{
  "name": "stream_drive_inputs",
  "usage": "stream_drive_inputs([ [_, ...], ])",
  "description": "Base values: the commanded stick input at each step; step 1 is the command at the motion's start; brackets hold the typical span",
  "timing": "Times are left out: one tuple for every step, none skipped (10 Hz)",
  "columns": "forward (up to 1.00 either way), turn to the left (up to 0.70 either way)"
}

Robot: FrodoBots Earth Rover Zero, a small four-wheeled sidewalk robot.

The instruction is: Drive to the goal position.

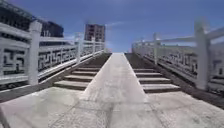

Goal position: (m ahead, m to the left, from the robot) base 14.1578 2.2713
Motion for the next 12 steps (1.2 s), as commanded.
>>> stream_drive_inputs([
  [0.45, 0.0],
  [0.45, 0.0],
  [0.45, 0.0],
  [0.45, 0.0],
  [0.45, 0.0],
  [0.45, 0.0],
  [0.45, 0.0],
  [0.45, 0.0],
  [0.45, 0.0],
  [0.45, 0.0],
  [0.45, 0.0],
  [0.45, 0.0],
])
